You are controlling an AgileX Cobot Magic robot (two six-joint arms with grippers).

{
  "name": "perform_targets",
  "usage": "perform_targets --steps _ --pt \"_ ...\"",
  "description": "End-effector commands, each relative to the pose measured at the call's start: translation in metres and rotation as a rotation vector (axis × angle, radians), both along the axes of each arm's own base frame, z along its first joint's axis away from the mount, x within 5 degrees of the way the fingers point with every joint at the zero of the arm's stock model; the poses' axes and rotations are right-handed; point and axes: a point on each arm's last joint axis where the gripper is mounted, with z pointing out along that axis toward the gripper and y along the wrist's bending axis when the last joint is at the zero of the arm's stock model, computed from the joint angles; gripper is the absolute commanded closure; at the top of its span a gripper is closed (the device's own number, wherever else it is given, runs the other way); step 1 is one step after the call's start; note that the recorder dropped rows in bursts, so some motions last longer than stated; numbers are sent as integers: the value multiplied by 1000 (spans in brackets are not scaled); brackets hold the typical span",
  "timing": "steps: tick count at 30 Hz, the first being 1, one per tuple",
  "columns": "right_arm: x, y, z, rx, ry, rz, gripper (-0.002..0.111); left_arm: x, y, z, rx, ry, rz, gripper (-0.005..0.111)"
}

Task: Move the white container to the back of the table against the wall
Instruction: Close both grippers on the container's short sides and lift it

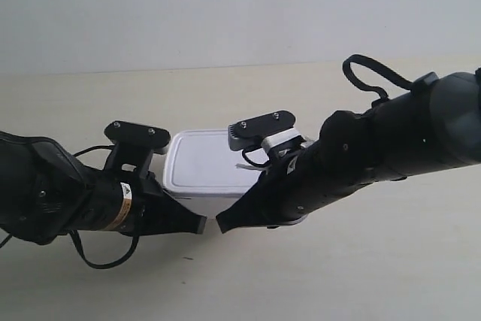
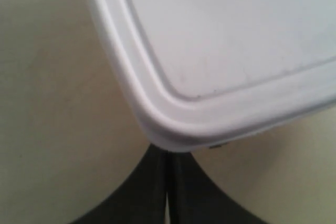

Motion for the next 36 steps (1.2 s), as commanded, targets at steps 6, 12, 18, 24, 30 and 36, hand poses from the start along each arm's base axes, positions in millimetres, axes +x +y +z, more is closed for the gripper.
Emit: perform_targets --steps 6,12,18,24,30,36 --pt "19 -22 1 -12 -15 -80 108 15 -5 1 -3 -27 7 107" --pt "24 -18 5 -10 -31 -68 108 26 -11 -8 2 -19 9 107" --pt "31 -13 7 -14 -49 -48 108 37 -16 -7 -6 -37 12 107" --pt "42 -6 4 -38 -37 -19 108 48 -19 -13 -7 -38 17 107" --pt "57 -13 5 -41 -39 -73 108 58 -16 -10 -18 -52 34 107" --pt "67 -31 5 -46 -35 -128 108 67 -22 -7 -26 -77 18 107"
